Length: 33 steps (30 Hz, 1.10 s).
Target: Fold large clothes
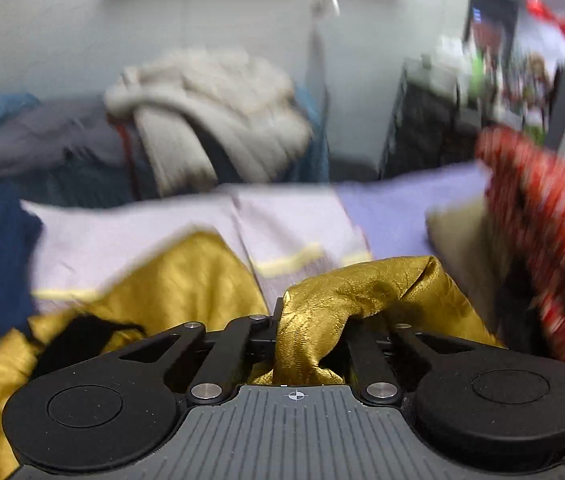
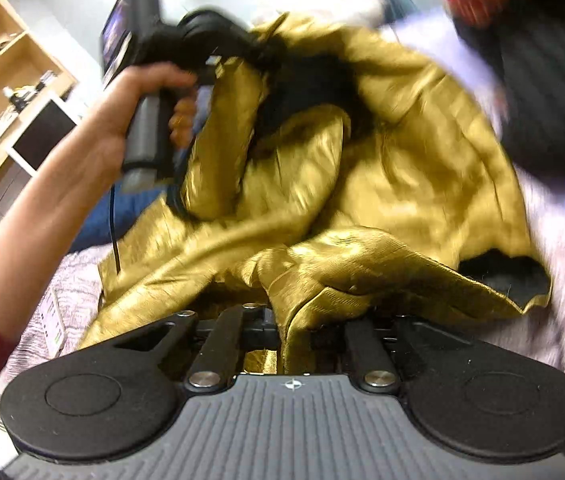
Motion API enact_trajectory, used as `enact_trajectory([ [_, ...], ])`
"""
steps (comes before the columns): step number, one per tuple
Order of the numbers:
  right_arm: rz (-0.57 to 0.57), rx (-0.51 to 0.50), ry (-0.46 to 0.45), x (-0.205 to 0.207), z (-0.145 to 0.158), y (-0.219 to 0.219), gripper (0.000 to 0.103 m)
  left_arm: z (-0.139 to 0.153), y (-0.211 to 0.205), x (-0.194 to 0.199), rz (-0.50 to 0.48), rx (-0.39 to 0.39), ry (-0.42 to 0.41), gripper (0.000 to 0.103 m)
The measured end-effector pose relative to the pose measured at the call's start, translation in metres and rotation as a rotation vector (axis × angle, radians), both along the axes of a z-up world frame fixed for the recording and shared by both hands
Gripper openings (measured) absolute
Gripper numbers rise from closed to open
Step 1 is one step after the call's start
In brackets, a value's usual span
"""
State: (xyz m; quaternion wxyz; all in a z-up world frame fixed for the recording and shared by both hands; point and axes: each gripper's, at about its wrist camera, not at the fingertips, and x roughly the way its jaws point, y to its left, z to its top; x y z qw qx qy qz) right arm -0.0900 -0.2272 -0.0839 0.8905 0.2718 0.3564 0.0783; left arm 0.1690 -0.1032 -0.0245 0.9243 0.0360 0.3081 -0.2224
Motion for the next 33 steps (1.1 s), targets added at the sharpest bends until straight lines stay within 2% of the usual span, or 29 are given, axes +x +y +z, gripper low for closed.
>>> enact_trajectory([
  [3, -0.006, -0.049, -0.136, 0.0, 0.038, -0.003, 0.009, 0.057, 0.04, -0.028, 0.066, -0.052, -0.169, 0.044],
  [6, -0.05, -0.099, -0.299, -0.002, 0.088, -0.017, 0.009, 0.113, 0.094, -0.046, 0.133, -0.171, -0.253, 0.044],
  [11, -0.129, -0.174, -0.618, -0.015, 0.183, -0.045, 0.009, 0.185, 0.165, -0.097, 0.28, -0.223, -0.499, 0.043],
  [14, -0.136, -0.268, -0.826, -0.032, 0.238, -0.045, 0.009, 0.22, 0.197, -0.142, 0.352, -0.277, -0.638, 0.043],
  [17, -0.127, -0.384, -1.002, -0.045, 0.283, -0.039, 0.009, 0.25, 0.214, -0.177, 0.391, -0.286, -0.734, 0.044],
  [21, -0.074, -0.332, -1.124, -0.029, 0.325, -0.044, 0.008, 0.278, 0.231, -0.199, 0.418, -0.33, -0.794, 0.045],
  [22, -0.057, -0.337, -1.15, -0.023, 0.334, -0.043, 0.008, 0.281, 0.233, -0.199, 0.434, -0.321, -0.812, 0.044],
  [25, -0.032, -0.326, -1.159, 0.016, 0.353, -0.043, 0.008, 0.288, 0.244, -0.191, 0.495, -0.305, -0.835, 0.044],
  [27, -0.016, -0.279, -1.094, 0.06, 0.358, -0.042, 0.008, 0.281, 0.242, -0.168, 0.554, -0.224, -0.825, 0.043],
  [29, -0.018, -0.299, -0.985, 0.117, 0.351, -0.039, 0.009, 0.265, 0.253, -0.138, 0.593, -0.187, -0.749, 0.044],
  [31, -0.022, -0.291, -0.838, 0.183, 0.317, -0.033, 0.018, 0.235, 0.262, -0.098, 0.64, -0.174, -0.636, 0.045],
  [32, -0.023, -0.293, -0.764, 0.213, 0.3, -0.032, 0.029, 0.217, 0.265, -0.078, 0.673, -0.139, -0.58, 0.047],
  [33, -0.034, -0.293, -0.706, 0.239, 0.283, -0.03, 0.065, 0.198, 0.265, -0.056, 0.706, -0.088, -0.519, 0.049],
])
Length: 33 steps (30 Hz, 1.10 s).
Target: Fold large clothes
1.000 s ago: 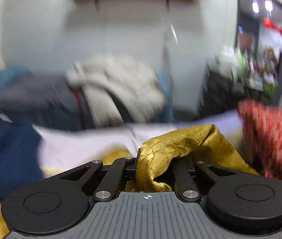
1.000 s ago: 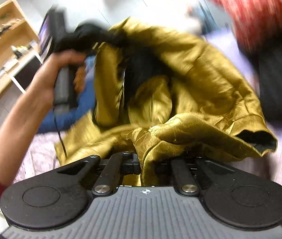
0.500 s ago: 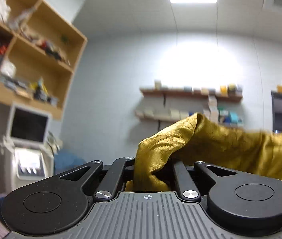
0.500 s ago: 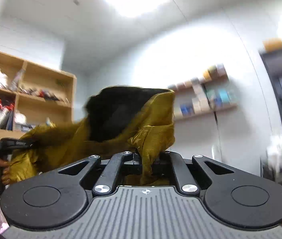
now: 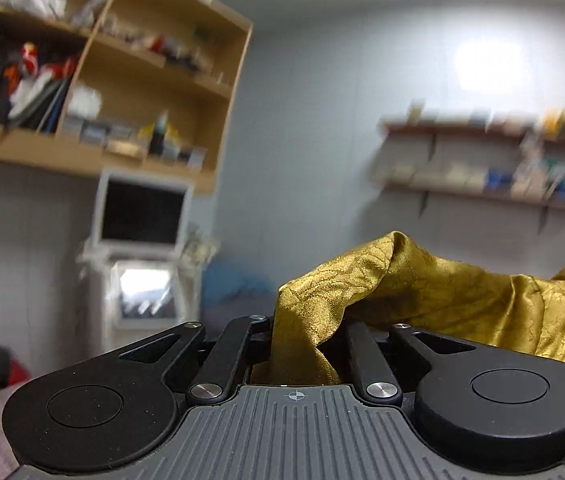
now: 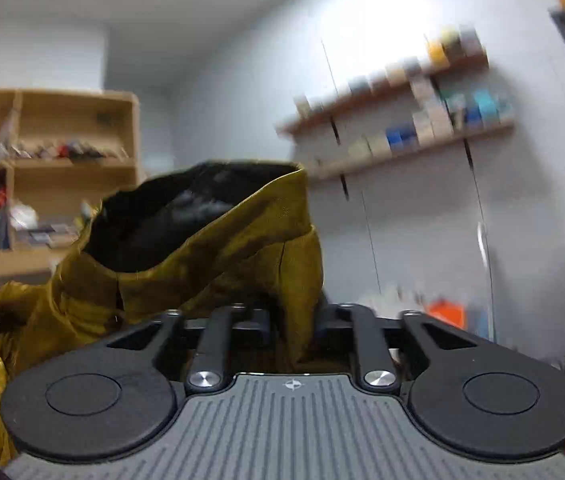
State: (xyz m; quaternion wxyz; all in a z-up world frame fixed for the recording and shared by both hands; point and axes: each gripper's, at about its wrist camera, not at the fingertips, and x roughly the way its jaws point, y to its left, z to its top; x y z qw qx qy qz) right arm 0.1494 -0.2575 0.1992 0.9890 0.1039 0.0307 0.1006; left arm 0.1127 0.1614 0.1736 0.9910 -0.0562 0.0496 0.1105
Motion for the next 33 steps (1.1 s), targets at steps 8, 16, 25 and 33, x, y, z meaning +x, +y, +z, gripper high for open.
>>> enact_trajectory([
  [8, -0.054, 0.115, 0.385, 0.041, -0.141, 0.024, 0.099, -0.199, 0.032, 0.086, 0.086, -0.031, 0.518, 0.103],
  [16, -0.073, -0.141, 0.558, -0.085, -0.236, 0.035, 0.1, -0.204, 0.024, 0.006, -0.023, 0.034, 0.46, 0.103],
  [25, -0.048, -0.229, 0.574, -0.185, -0.27, 0.053, 0.1, -0.185, 0.03, -0.074, -0.051, 0.165, 0.48, 0.103],
  [33, 0.023, -0.085, 0.722, -0.181, -0.301, 0.106, 0.079, -0.245, 0.003, -0.141, -0.125, 0.181, 0.614, 0.103],
])
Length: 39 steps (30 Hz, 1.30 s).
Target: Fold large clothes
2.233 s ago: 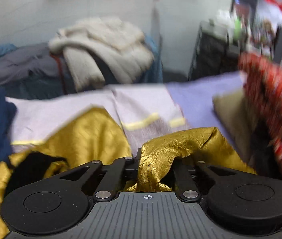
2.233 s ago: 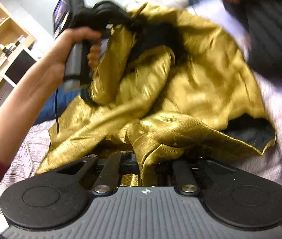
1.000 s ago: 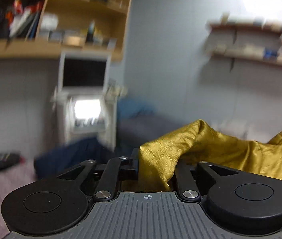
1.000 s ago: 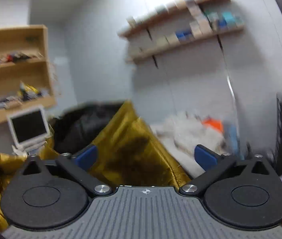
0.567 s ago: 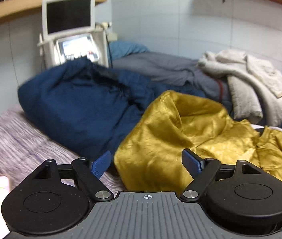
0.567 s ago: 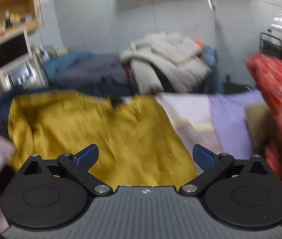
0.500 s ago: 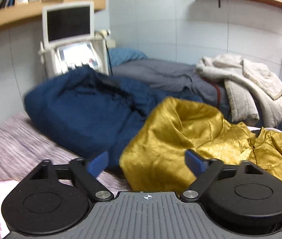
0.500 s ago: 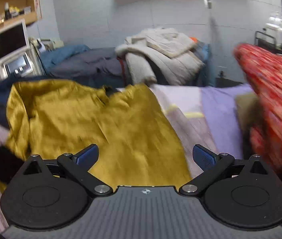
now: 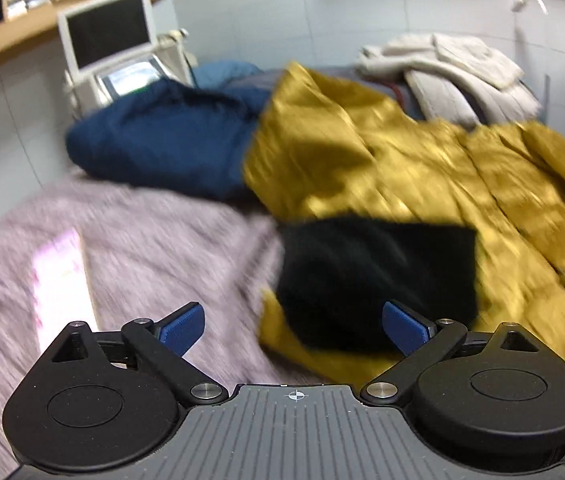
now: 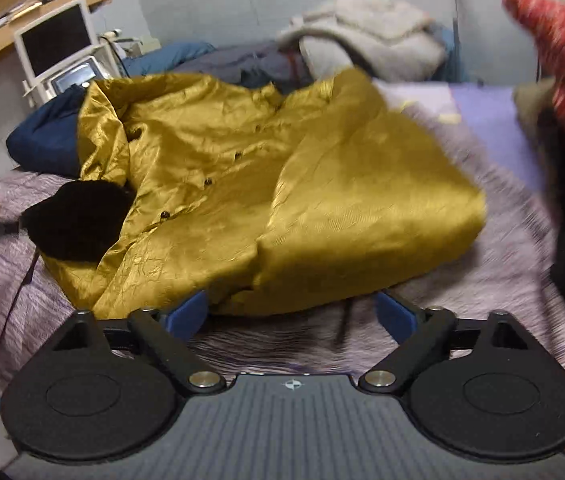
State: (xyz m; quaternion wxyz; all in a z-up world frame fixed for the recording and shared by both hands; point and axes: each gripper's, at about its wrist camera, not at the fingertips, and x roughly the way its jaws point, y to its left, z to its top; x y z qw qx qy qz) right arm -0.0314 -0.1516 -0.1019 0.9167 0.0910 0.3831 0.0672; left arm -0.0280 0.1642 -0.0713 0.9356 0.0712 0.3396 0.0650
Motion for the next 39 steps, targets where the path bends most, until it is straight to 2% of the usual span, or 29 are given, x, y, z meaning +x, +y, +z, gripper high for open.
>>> enact_trajectory([
  [2, -0.055, 0.008, 0.048, 0.012, -0.01, 0.006, 0.061, -0.01, -0.008, -0.007, -0.017, 0.017, 0.019, 0.103],
  [4, -0.111, 0.063, 0.096, 0.023, -0.021, 0.003, 0.06, -0.018, -0.02, -0.009, -0.05, 0.069, 0.016, 0.103],
  [8, -0.165, 0.209, 0.151, 0.026, -0.042, -0.012, 0.024, -0.031, -0.042, -0.005, -0.07, 0.237, -0.07, 0.103],
  [10, -0.146, 0.208, 0.13, 0.022, -0.041, -0.016, 0.021, -0.037, -0.053, 0.004, -0.076, 0.313, -0.09, 0.103],
  [13, -0.121, 0.23, 0.08, 0.011, -0.028, -0.023, 0.016, -0.048, -0.07, 0.015, -0.136, 0.432, -0.106, 0.103],
  [15, -0.108, 0.216, 0.026, 0.002, -0.013, -0.027, 0.014, -0.051, -0.077, 0.021, -0.153, 0.462, -0.111, 0.103],
  [18, -0.095, 0.172, -0.051, -0.007, 0.014, -0.032, 0.012, -0.046, -0.068, 0.04, -0.126, 0.332, -0.091, 0.103],
  [19, -0.094, 0.157, -0.073, -0.009, 0.022, -0.034, 0.011, -0.041, -0.065, 0.047, -0.113, 0.292, -0.09, 0.085],
  [21, -0.089, 0.148, -0.121, -0.013, 0.038, -0.037, 0.009, -0.03, -0.057, 0.058, -0.085, 0.245, -0.115, 0.083],
  [22, -0.089, 0.137, -0.147, -0.015, 0.047, -0.039, 0.009, -0.023, -0.053, 0.061, -0.074, 0.228, -0.133, 0.077],
  [25, -0.098, 0.136, -0.222, -0.019, 0.073, -0.048, 0.008, -0.003, -0.036, 0.072, -0.019, 0.196, -0.19, 0.07],
  [28, -0.099, 0.15, -0.296, -0.014, 0.104, -0.062, 0.005, 0.014, -0.015, 0.085, 0.052, 0.183, -0.222, 0.056],
  [31, -0.105, 0.158, -0.398, 0.001, 0.143, -0.079, 0.003, 0.027, 0.012, 0.095, 0.153, 0.176, -0.244, 0.053],
  [32, -0.114, 0.154, -0.436, 0.007, 0.156, -0.086, 0.002, 0.031, 0.022, 0.097, 0.197, 0.175, -0.256, 0.053],
  [34, -0.155, 0.073, -0.529, 0.018, 0.181, -0.098, 0.002, 0.044, 0.047, 0.102, 0.3, 0.159, -0.268, 0.053],
  [35, -0.201, 0.033, -0.576, 0.023, 0.192, -0.106, 0.002, 0.049, 0.061, 0.102, 0.347, 0.127, -0.27, 0.056],
  [37, -0.315, 0.02, -0.632, 0.029, 0.207, -0.128, 0.004, 0.057, 0.083, 0.101, 0.396, 0.063, -0.258, 0.056],
  [38, -0.363, 0.017, -0.618, 0.035, 0.209, -0.14, 0.009, 0.06, 0.089, 0.098, 0.41, 0.04, -0.261, 0.073],
  [39, -0.392, 0.019, -0.568, 0.042, 0.207, -0.149, 0.035, 0.062, 0.092, 0.093, 0.409, 0.014, -0.269, 0.08],
])
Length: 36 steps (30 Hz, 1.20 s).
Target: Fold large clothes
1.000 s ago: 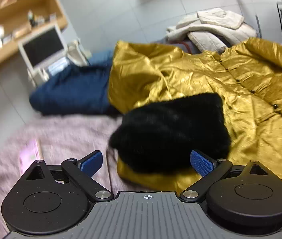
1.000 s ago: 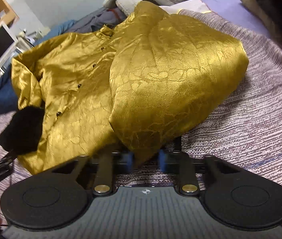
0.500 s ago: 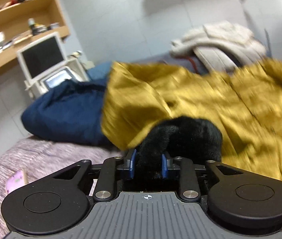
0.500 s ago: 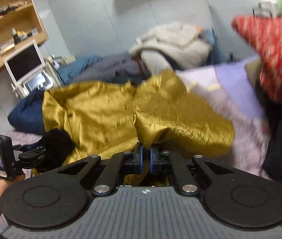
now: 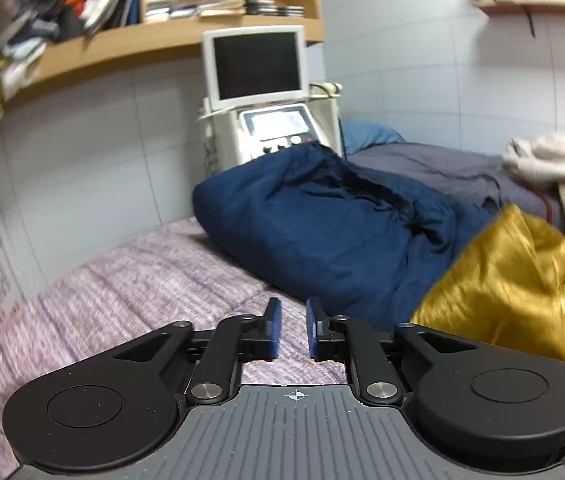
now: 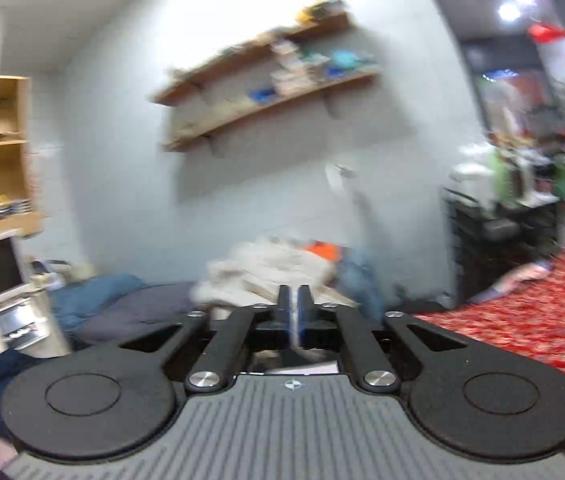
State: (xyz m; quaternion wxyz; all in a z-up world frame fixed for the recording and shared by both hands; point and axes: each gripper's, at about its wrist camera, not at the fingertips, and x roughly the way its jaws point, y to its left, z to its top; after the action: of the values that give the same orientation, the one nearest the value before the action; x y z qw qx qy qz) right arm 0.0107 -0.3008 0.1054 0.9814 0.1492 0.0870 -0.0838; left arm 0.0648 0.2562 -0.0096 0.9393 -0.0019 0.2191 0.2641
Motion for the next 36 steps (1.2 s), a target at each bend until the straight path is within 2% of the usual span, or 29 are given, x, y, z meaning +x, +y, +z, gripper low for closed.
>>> enact_trajectory([
  [1, -0.011, 0.048, 0.03, 0.003, -0.006, -0.009, 0.056, 0.001, 0.0, -0.006, -0.027, -0.025, -0.008, 0.101],
  [2, -0.006, 0.11, 0.035, 0.0, -0.015, -0.015, 0.09, 0.001, -0.003, -0.011, -0.062, -0.041, -0.011, 0.103],
  [3, 0.017, 0.152, 0.038, -0.004, -0.026, -0.018, 0.098, -0.001, -0.007, -0.018, -0.09, -0.045, -0.01, 0.103],
  [5, 0.048, 0.129, 0.1, -0.011, -0.051, -0.011, 0.096, -0.007, -0.022, -0.032, -0.149, -0.036, 0.002, 0.103],
  [8, 0.032, 0.008, 0.236, -0.028, -0.091, 0.012, 0.097, -0.019, -0.046, -0.049, -0.269, -0.029, 0.051, 0.103],
  [10, 0.049, -0.052, 0.313, -0.043, -0.117, 0.025, 0.097, -0.029, -0.067, -0.06, -0.332, 0.004, 0.084, 0.103],
  [13, 0.077, -0.154, 0.41, -0.066, -0.15, 0.053, 0.097, -0.044, -0.092, -0.068, -0.378, 0.04, 0.127, 0.103],
  [15, 0.09, -0.208, 0.458, -0.082, -0.168, 0.069, 0.098, -0.051, -0.103, -0.069, -0.4, 0.024, 0.154, 0.103],
  [19, 0.174, -0.226, 0.533, -0.11, -0.191, 0.095, 0.1, -0.061, -0.124, -0.069, -0.436, 0.013, 0.182, 0.103],
  [22, 0.173, -0.372, 0.587, -0.12, -0.211, 0.12, 0.1, -0.06, -0.14, -0.073, -0.472, 0.027, 0.174, 0.103],
  [26, 0.164, -0.52, 0.546, -0.114, -0.232, 0.136, 0.1, -0.059, -0.156, -0.073, -0.515, 0.037, 0.175, 0.103],
  [28, 0.134, -0.591, 0.549, -0.105, -0.241, 0.141, 0.095, -0.058, -0.163, -0.075, -0.53, 0.042, 0.174, 0.103],
  [29, 0.124, -0.618, 0.567, -0.1, -0.248, 0.141, 0.085, -0.058, -0.166, -0.077, -0.539, 0.041, 0.174, 0.103],
  [30, 0.131, -0.622, 0.591, -0.098, -0.252, 0.14, 0.063, -0.058, -0.169, -0.08, -0.545, 0.039, 0.175, 0.103],
  [33, 0.186, -0.538, 0.589, -0.099, -0.249, 0.131, 0.03, -0.061, -0.172, -0.087, -0.554, 0.038, 0.189, 0.103],
  [35, 0.205, -0.488, 0.571, -0.101, -0.236, 0.126, 0.021, -0.066, -0.173, -0.09, -0.553, 0.036, 0.21, 0.103],
  [36, 0.216, -0.418, 0.554, -0.102, -0.225, 0.119, 0.019, -0.069, -0.172, -0.091, -0.552, 0.033, 0.22, 0.103],
])
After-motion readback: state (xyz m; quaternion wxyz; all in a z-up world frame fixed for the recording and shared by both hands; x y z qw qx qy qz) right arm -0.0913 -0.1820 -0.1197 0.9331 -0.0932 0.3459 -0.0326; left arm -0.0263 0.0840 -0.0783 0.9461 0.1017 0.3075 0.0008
